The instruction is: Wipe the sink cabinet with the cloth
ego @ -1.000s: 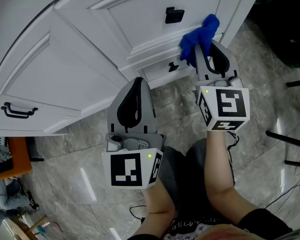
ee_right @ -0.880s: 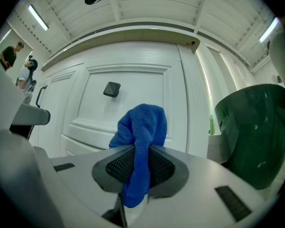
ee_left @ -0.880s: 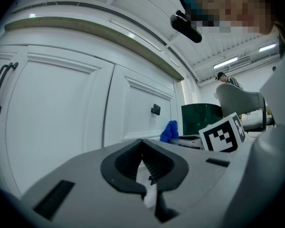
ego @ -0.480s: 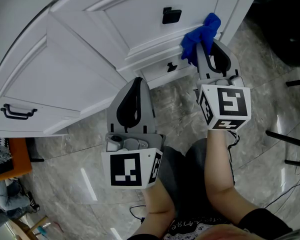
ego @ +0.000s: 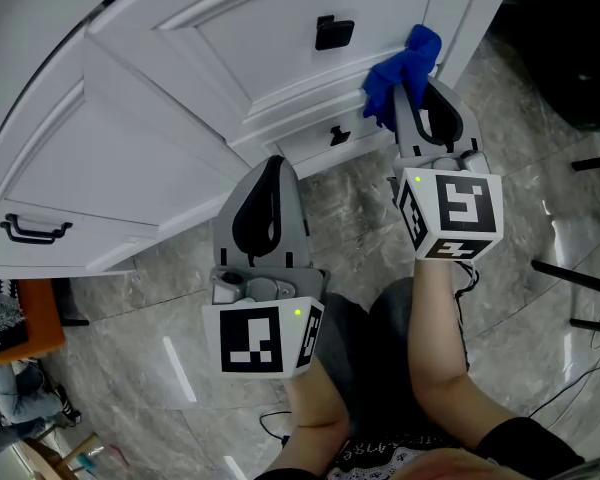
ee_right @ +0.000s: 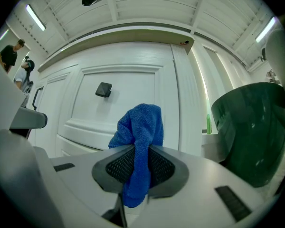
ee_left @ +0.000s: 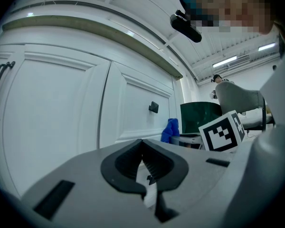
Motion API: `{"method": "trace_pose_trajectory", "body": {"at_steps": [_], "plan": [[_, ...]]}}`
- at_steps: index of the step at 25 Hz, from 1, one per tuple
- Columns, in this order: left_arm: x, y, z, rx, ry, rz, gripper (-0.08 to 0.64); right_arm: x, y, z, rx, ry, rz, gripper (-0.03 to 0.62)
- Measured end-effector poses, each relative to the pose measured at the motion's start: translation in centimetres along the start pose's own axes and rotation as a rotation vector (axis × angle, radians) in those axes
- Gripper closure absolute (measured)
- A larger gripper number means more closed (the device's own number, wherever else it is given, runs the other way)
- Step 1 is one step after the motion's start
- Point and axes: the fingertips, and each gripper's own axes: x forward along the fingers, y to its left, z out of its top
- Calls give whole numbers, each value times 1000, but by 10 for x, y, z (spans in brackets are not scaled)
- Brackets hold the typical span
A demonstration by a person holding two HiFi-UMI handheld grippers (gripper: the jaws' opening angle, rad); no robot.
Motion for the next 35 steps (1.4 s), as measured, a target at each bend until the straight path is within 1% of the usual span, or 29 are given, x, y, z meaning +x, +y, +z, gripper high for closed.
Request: {"method": "trace_pose_trajectory", "body": {"at_steps": [17,31,35], "plan": [[7,-7,-3,-2,7,-10,555,0,-20,-2,9,-5,-40,511],[9,-7,-5,-2,9,-9,555,2,-44,-4,53,-23,-89,512],[7,-6,-3,-5,4,-8,555,2,-44,-4,53,-23,-97,512]]}}
